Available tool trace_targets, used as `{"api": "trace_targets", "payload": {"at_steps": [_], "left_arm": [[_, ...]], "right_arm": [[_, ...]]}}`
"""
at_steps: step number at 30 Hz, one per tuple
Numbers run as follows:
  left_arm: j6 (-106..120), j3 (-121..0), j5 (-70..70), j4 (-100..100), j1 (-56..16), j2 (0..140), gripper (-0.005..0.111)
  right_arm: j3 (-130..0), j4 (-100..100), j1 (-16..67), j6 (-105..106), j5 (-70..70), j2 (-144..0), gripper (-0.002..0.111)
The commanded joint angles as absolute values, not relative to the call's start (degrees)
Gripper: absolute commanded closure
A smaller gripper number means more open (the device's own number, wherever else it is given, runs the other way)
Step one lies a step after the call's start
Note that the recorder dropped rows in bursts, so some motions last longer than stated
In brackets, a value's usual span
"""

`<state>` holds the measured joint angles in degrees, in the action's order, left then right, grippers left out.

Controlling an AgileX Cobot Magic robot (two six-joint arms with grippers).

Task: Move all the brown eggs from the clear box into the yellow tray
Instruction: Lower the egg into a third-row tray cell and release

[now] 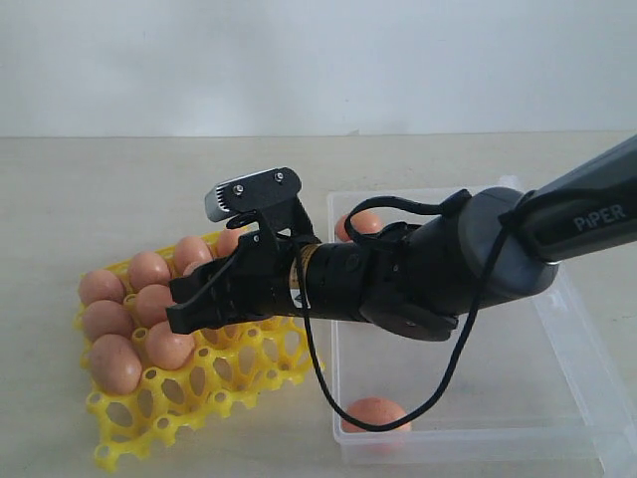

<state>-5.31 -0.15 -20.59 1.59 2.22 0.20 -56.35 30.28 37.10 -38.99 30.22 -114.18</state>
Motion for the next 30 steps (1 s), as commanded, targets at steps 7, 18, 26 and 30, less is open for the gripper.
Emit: {"api": "trace_targets", "payload": {"at_steps": [7, 18, 26, 30], "left_arm": [[-5.04, 0.00, -20.37, 1.46, 2.40, 0.00, 0.103], [-5.04, 0.00, -20.37, 1.46, 2.40, 0.00, 0.103], [-5.04, 0.00, -20.37, 1.46, 2.40, 0.00, 0.103], [-5.04, 0.00, -20.37, 1.46, 2.40, 0.00, 0.103]], "right_arm": [[-56.60, 31.05, 37.14, -38.79, 31.01, -113.95, 0.108], [-56.60, 36.29, 37.14, -40.33, 31.01, -114.07, 0.098], [-56.60, 36.68, 37.14, -42.98, 31.01, -116.22, 0.065], [-56.60, 36.68, 37.14, -44.56, 31.01, -116.61, 0.053]]}}
